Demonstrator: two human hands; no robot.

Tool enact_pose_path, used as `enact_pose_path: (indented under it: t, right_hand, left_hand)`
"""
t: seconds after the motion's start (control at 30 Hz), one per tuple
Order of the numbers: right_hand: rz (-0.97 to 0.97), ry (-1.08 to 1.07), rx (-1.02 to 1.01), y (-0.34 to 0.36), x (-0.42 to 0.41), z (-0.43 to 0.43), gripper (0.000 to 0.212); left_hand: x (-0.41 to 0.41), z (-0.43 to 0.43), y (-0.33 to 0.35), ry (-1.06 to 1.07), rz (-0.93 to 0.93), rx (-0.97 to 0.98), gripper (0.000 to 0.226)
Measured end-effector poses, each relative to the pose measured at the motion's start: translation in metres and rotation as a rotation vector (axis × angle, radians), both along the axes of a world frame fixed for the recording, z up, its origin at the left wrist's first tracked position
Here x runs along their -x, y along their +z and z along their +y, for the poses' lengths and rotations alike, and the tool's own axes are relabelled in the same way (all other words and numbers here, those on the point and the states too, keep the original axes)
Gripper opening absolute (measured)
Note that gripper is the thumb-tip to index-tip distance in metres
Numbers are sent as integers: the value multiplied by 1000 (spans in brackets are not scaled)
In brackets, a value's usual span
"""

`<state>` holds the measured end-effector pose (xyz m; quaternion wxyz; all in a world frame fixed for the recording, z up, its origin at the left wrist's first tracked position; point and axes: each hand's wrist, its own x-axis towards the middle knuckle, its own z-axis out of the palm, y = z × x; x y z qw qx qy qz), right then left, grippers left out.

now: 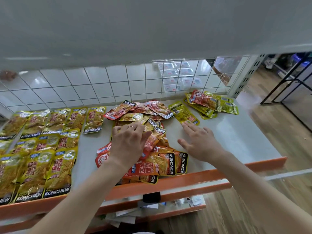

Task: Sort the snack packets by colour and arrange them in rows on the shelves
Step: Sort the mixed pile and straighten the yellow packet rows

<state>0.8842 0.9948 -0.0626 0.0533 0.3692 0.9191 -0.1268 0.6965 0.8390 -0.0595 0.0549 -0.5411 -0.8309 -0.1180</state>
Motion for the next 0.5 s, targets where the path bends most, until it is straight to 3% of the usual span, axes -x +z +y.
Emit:
enact_pose_path:
  t: [0.1, 0.2, 0.37, 0.5]
  right_hand:
    - [122, -19, -67, 1, -5, -3, 53]
    - [275, -87, -114, 5, -1, 0, 32]
    - [200, -189, -83, 0, 11, 2, 48]
    - [164, -214, -73, -1, 13, 3, 45]
  left_hand:
    - [5, -3, 2, 5, -75, -83, 26]
    - [7, -4, 5, 71, -162, -63, 34]
    - [9, -6, 7, 181, -213, 29, 48]
    - [10, -9, 17, 137, -243, -27, 43]
